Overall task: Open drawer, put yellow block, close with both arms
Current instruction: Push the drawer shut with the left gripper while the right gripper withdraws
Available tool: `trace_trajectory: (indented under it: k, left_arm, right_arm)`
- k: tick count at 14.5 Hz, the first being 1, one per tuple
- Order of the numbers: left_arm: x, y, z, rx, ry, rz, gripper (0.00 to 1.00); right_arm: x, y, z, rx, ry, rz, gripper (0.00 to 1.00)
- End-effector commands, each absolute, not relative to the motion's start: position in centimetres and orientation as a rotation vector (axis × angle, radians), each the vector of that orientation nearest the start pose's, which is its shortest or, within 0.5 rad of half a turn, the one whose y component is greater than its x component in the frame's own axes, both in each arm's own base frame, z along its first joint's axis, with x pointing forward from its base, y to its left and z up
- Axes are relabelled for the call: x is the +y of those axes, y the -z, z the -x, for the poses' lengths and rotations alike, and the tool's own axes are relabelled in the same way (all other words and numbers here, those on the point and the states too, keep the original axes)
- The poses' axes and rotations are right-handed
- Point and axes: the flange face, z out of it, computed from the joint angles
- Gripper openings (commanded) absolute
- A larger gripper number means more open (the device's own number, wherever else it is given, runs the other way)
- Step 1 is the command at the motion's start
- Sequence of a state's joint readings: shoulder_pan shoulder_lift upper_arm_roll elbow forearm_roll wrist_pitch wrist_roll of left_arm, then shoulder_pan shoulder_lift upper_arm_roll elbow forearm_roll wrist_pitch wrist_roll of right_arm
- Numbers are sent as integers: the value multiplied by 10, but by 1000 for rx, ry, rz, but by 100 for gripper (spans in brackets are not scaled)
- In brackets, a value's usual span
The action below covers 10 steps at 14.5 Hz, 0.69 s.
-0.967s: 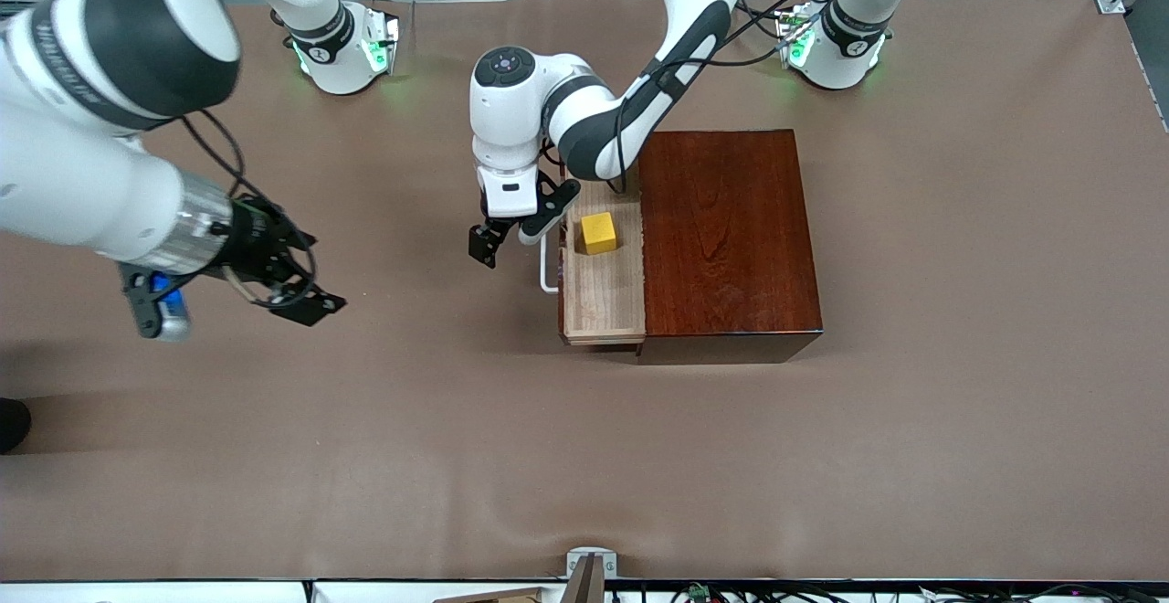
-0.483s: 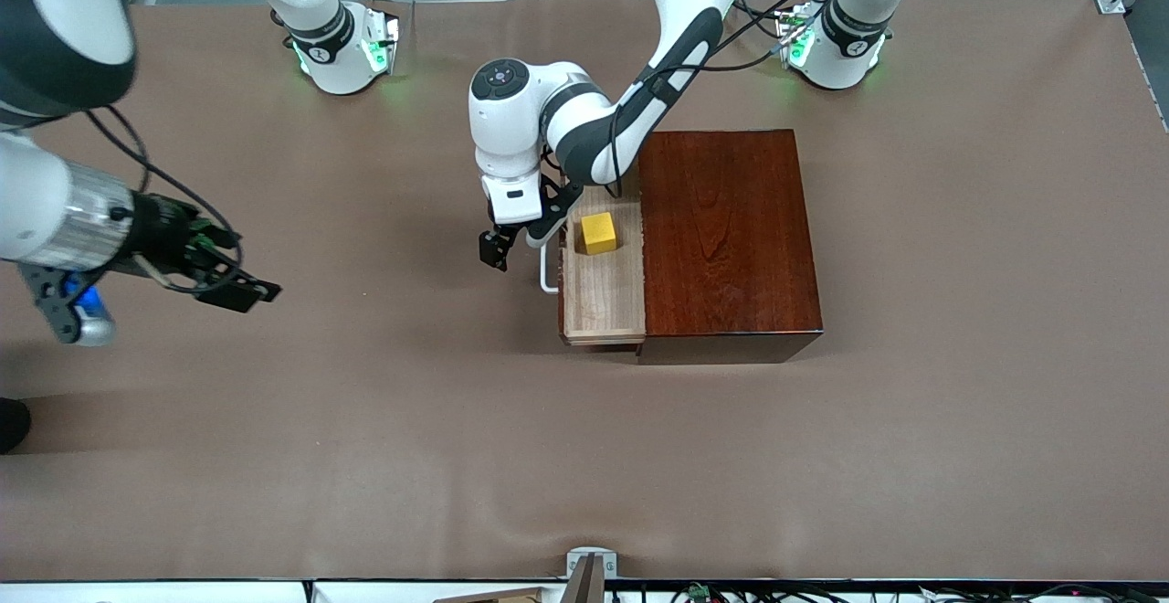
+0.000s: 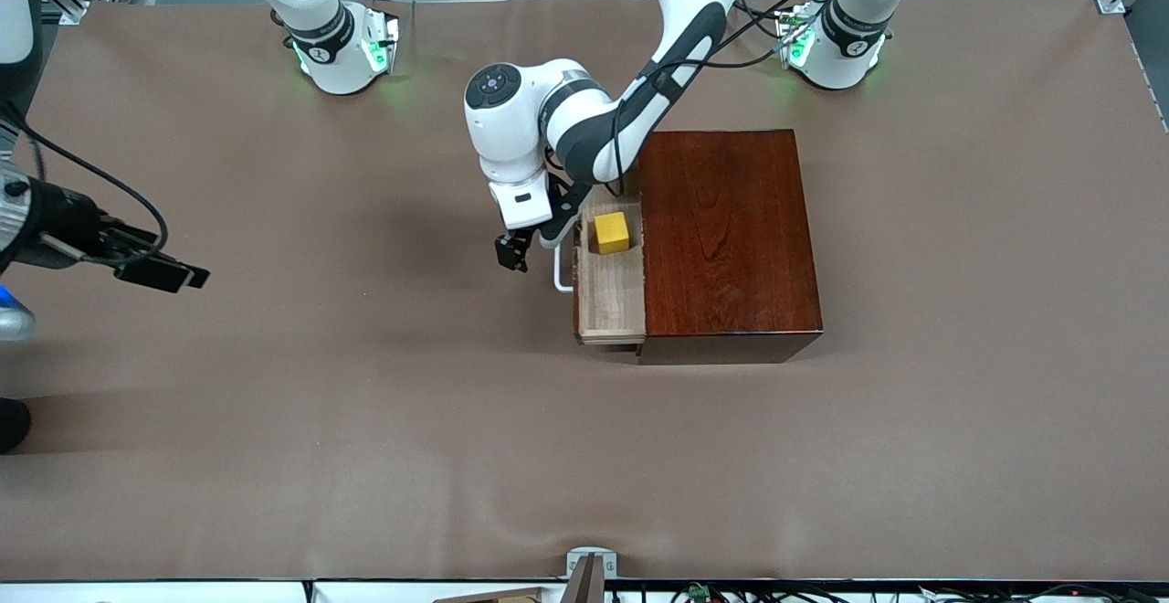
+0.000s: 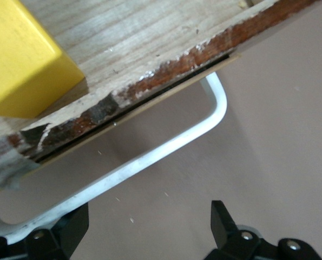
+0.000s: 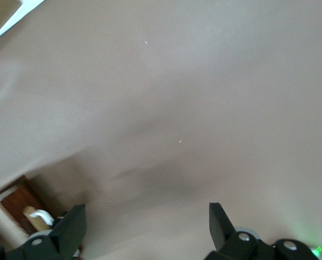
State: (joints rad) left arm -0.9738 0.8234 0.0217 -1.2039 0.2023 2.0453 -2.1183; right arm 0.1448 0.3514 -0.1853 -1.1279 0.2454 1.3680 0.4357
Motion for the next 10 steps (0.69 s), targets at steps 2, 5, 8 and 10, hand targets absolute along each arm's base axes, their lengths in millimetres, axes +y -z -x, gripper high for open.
trace_trajectory:
  k: [2, 5, 8, 10]
  left_arm:
    - [-577, -288, -453, -1525, 411, 2492, 100]
    - [-563, -283, -457, -1517, 416, 2413, 100]
    - [-557, -279, -460, -1546, 420, 2373, 100]
    - [-554, -278, -463, -1559, 419, 2360, 100]
  right_arm:
    - [15, -631, -621, 266, -139, 2971, 100]
    - [19, -641, -610, 234, -145, 3034, 100]
    - [9, -649, -595, 112, -130, 3052, 100]
    - [7, -646, -584, 58, -85, 3085, 100]
